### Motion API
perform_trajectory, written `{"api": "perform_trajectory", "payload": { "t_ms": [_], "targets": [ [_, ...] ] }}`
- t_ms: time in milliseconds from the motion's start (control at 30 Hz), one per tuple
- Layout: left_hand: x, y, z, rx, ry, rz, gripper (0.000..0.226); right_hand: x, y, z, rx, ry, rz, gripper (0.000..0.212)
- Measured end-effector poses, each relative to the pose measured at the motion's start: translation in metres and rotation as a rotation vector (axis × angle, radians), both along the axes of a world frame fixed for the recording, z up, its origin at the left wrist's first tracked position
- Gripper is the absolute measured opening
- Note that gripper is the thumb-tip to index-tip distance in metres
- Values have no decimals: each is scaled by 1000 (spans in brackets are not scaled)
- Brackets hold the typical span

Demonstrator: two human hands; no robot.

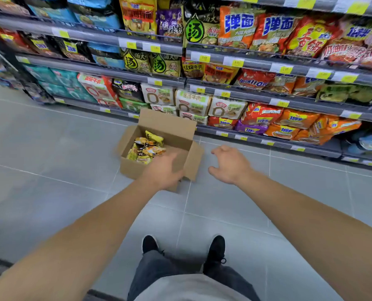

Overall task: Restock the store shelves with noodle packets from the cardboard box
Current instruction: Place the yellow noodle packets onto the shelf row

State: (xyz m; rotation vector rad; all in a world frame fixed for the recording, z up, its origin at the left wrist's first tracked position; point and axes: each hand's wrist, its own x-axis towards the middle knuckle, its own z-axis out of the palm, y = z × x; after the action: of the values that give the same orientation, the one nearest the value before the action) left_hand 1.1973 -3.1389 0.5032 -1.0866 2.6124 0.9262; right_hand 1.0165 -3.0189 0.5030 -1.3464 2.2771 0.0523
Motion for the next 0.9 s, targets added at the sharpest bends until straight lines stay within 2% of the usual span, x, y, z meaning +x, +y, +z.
{"api": "perform_trajectory", "payload": {
  "t_ms": [100, 433, 633, 900],
  "targets": [
    [59, -32, -6, 11, 6, 28, 55, 54, -37, -7, 32, -8, 4, 59],
    [168, -142, -13, 27, -37, 33, 62, 168, -152, -21, 72, -56, -43, 55],
    [167, -208, -28, 60, -44, 23, 62, 172, -217, -36, 62, -79, -69, 59],
    [122, -307, -66, 166, -57, 114, 59, 127, -315, -92, 125, -137, -100, 59]
  ]
}}
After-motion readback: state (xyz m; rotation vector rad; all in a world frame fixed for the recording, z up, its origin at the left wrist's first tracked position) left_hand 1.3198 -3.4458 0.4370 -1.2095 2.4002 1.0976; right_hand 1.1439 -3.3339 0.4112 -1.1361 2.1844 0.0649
